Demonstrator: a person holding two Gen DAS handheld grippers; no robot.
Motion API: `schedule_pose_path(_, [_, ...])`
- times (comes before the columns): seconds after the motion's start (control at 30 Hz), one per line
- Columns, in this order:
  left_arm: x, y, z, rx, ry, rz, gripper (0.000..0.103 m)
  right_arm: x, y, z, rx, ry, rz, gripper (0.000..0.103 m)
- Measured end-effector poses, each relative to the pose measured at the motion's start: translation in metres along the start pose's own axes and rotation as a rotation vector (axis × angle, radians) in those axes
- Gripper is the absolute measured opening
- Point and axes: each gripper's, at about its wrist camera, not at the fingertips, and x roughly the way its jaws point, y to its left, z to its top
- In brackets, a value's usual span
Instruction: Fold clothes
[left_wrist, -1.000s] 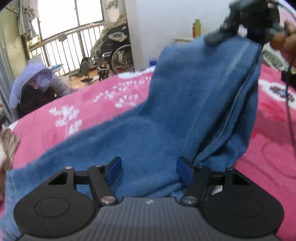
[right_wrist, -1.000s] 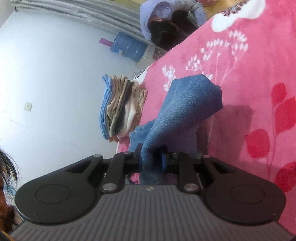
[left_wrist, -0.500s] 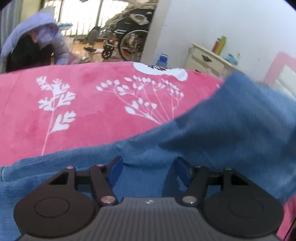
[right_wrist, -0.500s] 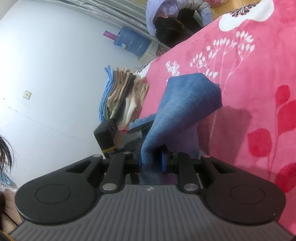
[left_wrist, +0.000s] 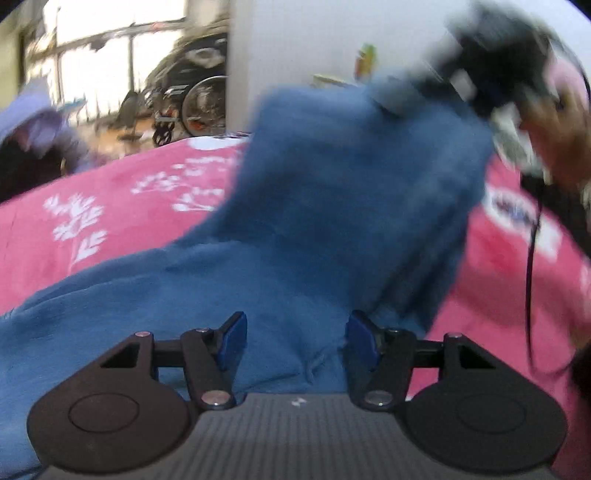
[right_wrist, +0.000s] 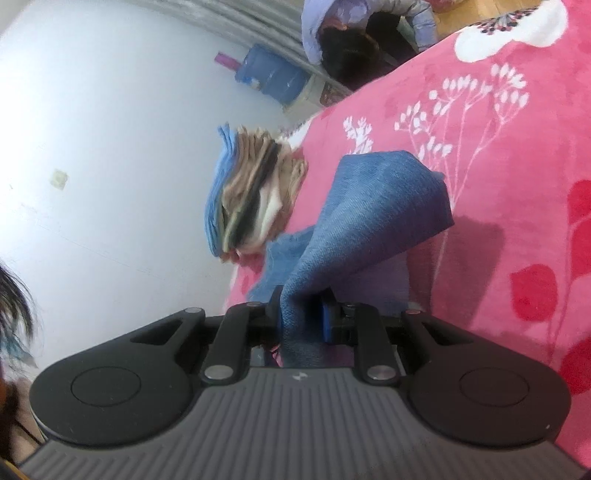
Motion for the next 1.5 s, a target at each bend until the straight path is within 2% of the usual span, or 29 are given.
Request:
schedule_pose_path(0.1, [0.006,-0.014,-0.009,0.066,0.010,0.019,0.059,0.011,0.013,0.004,-0.035,0.037,-0.018,0.017])
schedule_pose_path(0.17, [-0.002,-0.019,-0.011,0.095,-0.010,0.036,0.059,0.018,0.021,0.006,-0.058,0.061,-0.030,0.017])
schedule_pose_path(0.37, [-0.033,-0.020,-0.018,0.117,-0.050,0.058,0.062,0.038,0.046,0.019,-0.121,0.124,-0.046,0.017])
schedule_pose_path(0.6, [-0.060,0.016,-0.029,-0.025,-0.072,0.128,0.062,0.067,0.071,0.025,-0.169,0.188,-0.035,0.017])
schedule_pose_path(0.73, [-0.052,0.039,-0.037,-0.096,-0.013,0.080,0.065,0.085,0.084,0.031,-0.175,0.212,-0.014,0.017])
schedule_pose_path(0.83, [-0.052,0.042,-0.040,-0.116,-0.024,0.069,0.065,0.105,0.094,0.036,-0.188,0.231,-0.005,0.017])
schedule_pose_path(1.0, [-0.073,0.047,-0.045,-0.162,-0.059,0.077,0.065,0.145,0.104,0.042,-0.196,0.285,0.000,0.017])
schedule_pose_path(1.17, [-0.097,0.056,-0.057,-0.184,-0.063,0.117,0.065,0.186,0.114,0.044,-0.210,0.345,-0.010,0.017])
schedule_pose_path(1.5, [-0.127,0.083,-0.083,-0.378,-0.054,0.173,0.065,0.264,0.115,0.038,-0.230,0.429,-0.105,0.017])
